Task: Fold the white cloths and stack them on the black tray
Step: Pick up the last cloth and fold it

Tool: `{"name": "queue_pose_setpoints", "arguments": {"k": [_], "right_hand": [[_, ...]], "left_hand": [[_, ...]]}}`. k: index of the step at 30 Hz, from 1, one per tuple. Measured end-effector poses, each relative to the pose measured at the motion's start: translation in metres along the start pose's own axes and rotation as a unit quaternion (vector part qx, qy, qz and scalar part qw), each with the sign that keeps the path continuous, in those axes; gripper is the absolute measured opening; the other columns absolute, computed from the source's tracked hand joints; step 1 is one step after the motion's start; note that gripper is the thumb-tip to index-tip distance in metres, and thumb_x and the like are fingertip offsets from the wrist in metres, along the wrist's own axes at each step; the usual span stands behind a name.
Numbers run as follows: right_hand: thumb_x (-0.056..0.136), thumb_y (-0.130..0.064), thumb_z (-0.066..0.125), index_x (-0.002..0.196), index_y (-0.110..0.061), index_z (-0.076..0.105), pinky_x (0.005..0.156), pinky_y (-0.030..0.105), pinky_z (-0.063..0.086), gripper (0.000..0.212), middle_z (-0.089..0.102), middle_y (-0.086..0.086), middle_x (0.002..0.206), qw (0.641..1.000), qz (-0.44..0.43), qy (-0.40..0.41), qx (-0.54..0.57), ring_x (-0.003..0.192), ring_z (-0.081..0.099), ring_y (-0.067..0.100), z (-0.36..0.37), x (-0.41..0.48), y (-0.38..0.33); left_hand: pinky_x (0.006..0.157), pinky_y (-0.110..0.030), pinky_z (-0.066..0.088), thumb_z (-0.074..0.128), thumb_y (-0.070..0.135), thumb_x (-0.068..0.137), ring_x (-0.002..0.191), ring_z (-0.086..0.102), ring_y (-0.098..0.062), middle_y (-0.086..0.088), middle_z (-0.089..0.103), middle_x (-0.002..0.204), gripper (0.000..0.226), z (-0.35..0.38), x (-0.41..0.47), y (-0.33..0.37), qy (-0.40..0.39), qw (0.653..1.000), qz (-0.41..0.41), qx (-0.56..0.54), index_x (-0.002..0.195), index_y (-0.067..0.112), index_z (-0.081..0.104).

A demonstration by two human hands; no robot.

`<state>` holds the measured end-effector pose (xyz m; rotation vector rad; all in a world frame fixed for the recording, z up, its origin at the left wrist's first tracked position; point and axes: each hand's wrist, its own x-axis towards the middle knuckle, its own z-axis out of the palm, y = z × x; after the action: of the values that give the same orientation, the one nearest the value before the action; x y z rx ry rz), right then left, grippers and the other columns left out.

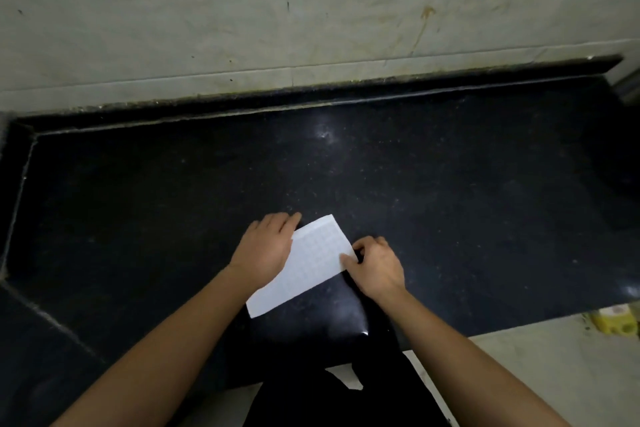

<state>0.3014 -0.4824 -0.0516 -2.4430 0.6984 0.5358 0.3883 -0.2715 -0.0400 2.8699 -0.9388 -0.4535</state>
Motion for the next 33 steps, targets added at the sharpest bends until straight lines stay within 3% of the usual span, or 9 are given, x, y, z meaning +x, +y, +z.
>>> {"name": "queue_pose_setpoints", "arguments": {"k": [3,5,9,13,17,22,27,33], "right_hand": [[0.084,-0.048,0.066,0.103,-0.027,0.066,0.075,0.031,0.051,0.028,0.057,-0.002,0.108,0.998,0.040,0.003,0.042,0.089,0.059,0.017,0.002,0.000,-0.002],[0.084,-0.045,0.066,0.101,-0.027,0.066,0.070,0.028,0.046,0.024,0.060,-0.003,0.105,0.997,0.056,-0.002,0.058,0.087,0.058,0.016,0.004,0.001,-0.002],[0.085,-0.037,0.068,0.089,-0.029,0.062,0.068,0.026,0.047,0.011,0.067,-0.005,0.097,0.994,0.071,-0.026,0.076,0.083,0.059,0.014,0.005,0.002,0.000],[0.081,-0.031,0.072,0.089,-0.030,0.065,0.072,0.022,0.047,0.010,0.070,-0.007,0.097,0.988,0.079,-0.045,0.125,0.088,0.062,0.011,0.002,0.007,0.004],[0.081,-0.031,0.075,0.100,-0.026,0.073,0.079,0.021,0.051,0.020,0.073,-0.005,0.101,0.982,0.064,-0.099,0.150,0.092,0.067,0.010,-0.005,0.018,0.002],[0.085,-0.041,0.074,0.088,-0.027,0.072,0.075,0.022,0.047,0.014,0.071,-0.006,0.092,0.986,0.002,-0.109,0.125,0.088,0.063,0.009,-0.032,0.038,-0.017],[0.085,-0.035,0.077,0.085,-0.027,0.072,0.074,0.023,0.050,0.010,0.069,-0.008,0.081,0.980,-0.067,-0.101,0.161,0.076,0.063,0.007,-0.051,0.064,-0.054],[0.088,-0.030,0.074,0.098,-0.023,0.074,0.067,0.015,0.047,0.012,0.066,-0.010,0.079,0.972,-0.127,-0.084,0.176,0.074,0.061,0.004,-0.046,0.089,-0.107]], "left_hand": [[0.115,-0.041,0.031,0.058,0.002,0.090,0.148,0.020,-0.026,-0.006,0.016,0.163,0.085,-0.016,0.042,0.025,-0.062,0.986,0.101,0.118,0.158,0.016,0.008],[0.118,-0.043,0.026,0.058,-0.001,0.089,0.151,0.010,-0.026,-0.005,0.006,0.165,0.089,-0.018,0.061,0.038,-0.101,0.960,0.180,0.192,0.158,0.016,0.004],[0.114,-0.041,0.033,0.059,0.003,0.089,0.143,0.028,-0.028,-0.009,0.028,0.156,0.078,-0.013,0.072,0.045,-0.116,0.924,0.255,0.259,0.156,0.014,0.019],[0.103,-0.039,0.041,0.058,0.006,0.090,0.126,0.044,-0.026,-0.009,0.047,0.139,0.053,-0.013,0.075,0.039,-0.108,0.926,0.266,0.246,0.141,0.013,0.044],[0.096,-0.034,0.045,0.058,0.012,0.094,0.115,0.051,-0.022,-0.008,0.054,0.126,0.033,-0.022,0.075,0.034,-0.110,0.954,0.200,0.192,0.127,0.015,0.060],[0.091,-0.028,0.051,0.064,0.025,0.094,0.100,0.060,-0.014,0.002,0.061,0.117,0.021,-0.047,0.068,0.009,-0.087,0.995,0.039,-0.018,0.115,0.025,0.068],[0.082,-0.032,0.055,0.070,0.028,0.090,0.088,0.062,-0.010,0.005,0.067,0.099,0.015,-0.064,0.059,-0.033,-0.116,0.973,-0.085,-0.183,0.105,0.027,0.068],[0.080,-0.035,0.055,0.066,0.023,0.094,0.088,0.066,-0.015,0.001,0.070,0.098,0.012,-0.064,0.049,-0.082,-0.009,0.943,-0.155,-0.295,0.105,0.023,0.070]]}}
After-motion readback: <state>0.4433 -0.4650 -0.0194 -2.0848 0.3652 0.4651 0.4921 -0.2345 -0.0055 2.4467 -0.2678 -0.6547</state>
